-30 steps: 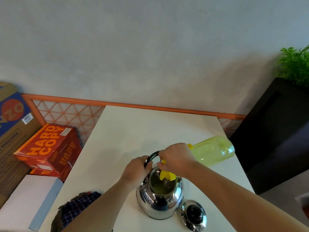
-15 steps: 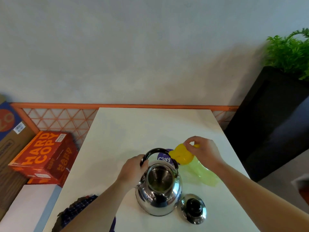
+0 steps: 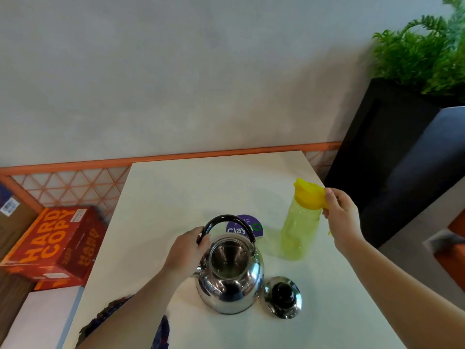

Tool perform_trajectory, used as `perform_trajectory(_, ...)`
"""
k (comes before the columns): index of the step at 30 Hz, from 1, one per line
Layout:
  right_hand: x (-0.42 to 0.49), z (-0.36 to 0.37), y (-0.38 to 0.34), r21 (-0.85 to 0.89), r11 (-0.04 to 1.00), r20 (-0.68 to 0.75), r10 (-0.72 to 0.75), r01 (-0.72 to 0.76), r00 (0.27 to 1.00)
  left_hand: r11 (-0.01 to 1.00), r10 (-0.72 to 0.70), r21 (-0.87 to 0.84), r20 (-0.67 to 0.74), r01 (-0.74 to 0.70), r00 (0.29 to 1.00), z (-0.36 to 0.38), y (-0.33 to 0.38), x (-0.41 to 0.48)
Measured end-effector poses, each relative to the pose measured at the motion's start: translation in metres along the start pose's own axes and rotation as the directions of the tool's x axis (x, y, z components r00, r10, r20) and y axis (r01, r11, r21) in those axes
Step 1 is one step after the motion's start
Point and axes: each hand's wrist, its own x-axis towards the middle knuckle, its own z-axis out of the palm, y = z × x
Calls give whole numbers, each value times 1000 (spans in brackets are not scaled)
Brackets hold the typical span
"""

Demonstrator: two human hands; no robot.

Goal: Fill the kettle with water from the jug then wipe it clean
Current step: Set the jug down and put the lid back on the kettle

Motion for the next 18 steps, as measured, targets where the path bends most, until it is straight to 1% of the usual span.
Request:
perform_trajectory(6,-3,-9,-1,-100,995,54,0,5,999,1000,4,-20,5,-4,1000,-1,1,-1)
perform_trajectory(9,-5,-12,-3,-202,978,80,-29,45,996,1000,-1,-27,17,1,1000,-1,2,-1)
perform_trajectory(11,-7,-13,-5,-275,958,74,-62,80,995,1000,-5,-27,18,5,1000,-1,2,-1)
perform_trajectory(14,-14,-14,-5,-353,929,24,-113,114,993,1000,-3,-24,18,3,1000,-1,2,-1)
perform_trajectory(15,-18,-13,-6,-382,913,0,-155,144,988,1000,-3,-22,16,3,1000,-1,1,0)
perform_trajectory(16,-24,-14,-6,-425,883,-24,-230,199,973,1000,-1,-20,15,1,1000,-1,2,0)
perform_trajectory(17,-31,-15,-6,-466,838,-31,-336,284,941,1000,0,-18,14,0,1000,-1,2,0)
perform_trajectory(18,-39,-14,-6,-491,780,-11,-450,388,893,1000,1,-17,13,-1,1000,-1,2,-1)
